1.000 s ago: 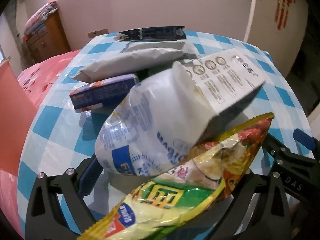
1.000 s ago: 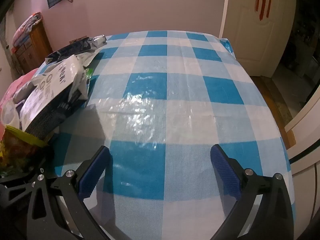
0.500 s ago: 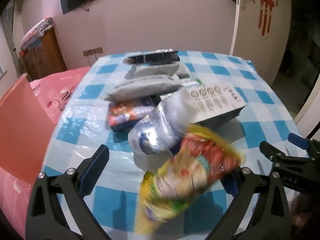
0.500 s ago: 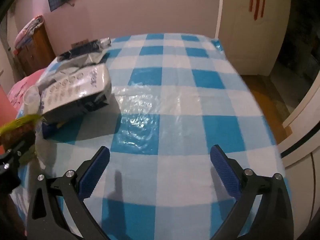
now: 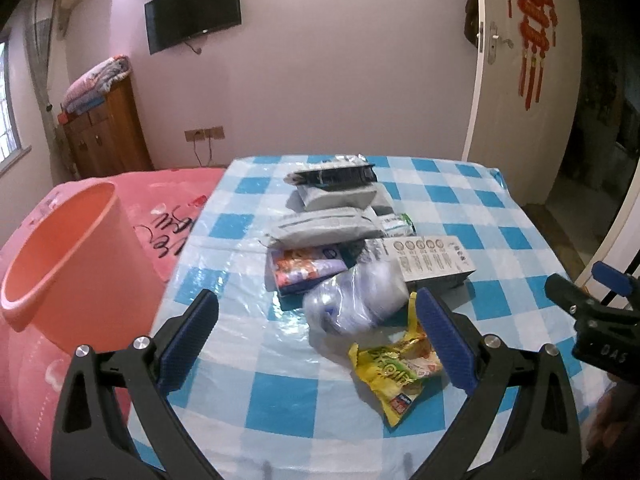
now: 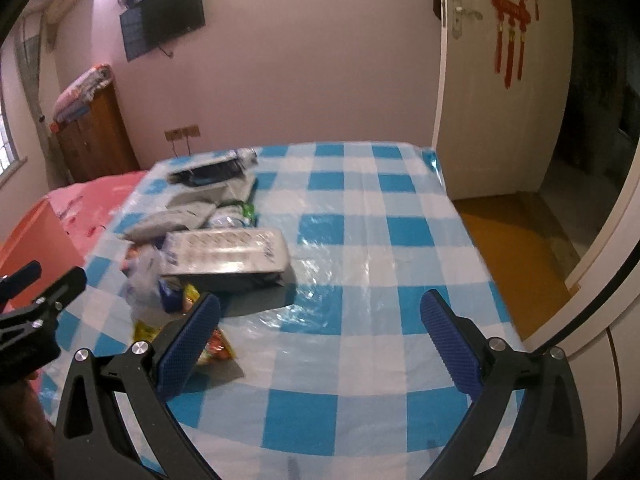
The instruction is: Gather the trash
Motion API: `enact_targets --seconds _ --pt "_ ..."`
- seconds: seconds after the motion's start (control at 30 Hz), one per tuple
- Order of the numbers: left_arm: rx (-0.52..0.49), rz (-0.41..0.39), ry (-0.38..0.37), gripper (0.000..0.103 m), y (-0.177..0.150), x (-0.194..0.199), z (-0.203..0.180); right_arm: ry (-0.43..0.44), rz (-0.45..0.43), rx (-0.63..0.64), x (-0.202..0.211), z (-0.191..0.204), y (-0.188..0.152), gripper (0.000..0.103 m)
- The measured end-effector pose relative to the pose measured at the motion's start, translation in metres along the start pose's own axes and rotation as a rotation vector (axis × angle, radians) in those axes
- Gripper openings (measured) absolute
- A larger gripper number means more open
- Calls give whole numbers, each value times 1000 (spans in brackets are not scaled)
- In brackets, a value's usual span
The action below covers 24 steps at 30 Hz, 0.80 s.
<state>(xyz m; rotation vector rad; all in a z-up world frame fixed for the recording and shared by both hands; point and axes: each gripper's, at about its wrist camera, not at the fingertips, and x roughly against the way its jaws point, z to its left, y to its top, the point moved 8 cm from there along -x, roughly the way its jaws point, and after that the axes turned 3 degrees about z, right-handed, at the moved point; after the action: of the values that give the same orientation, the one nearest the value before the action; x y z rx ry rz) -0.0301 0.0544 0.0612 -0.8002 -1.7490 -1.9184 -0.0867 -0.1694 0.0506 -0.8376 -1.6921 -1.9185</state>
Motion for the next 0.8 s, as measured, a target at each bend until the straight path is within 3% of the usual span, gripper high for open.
enact_targets --seconds 0.37,0.8 --pt "13 -44 36 99 0 24 15 -4 -104 37 47 17 11 99" --pt "22 -86 51 99 0 46 25 36 -163 71 69 36 14 99"
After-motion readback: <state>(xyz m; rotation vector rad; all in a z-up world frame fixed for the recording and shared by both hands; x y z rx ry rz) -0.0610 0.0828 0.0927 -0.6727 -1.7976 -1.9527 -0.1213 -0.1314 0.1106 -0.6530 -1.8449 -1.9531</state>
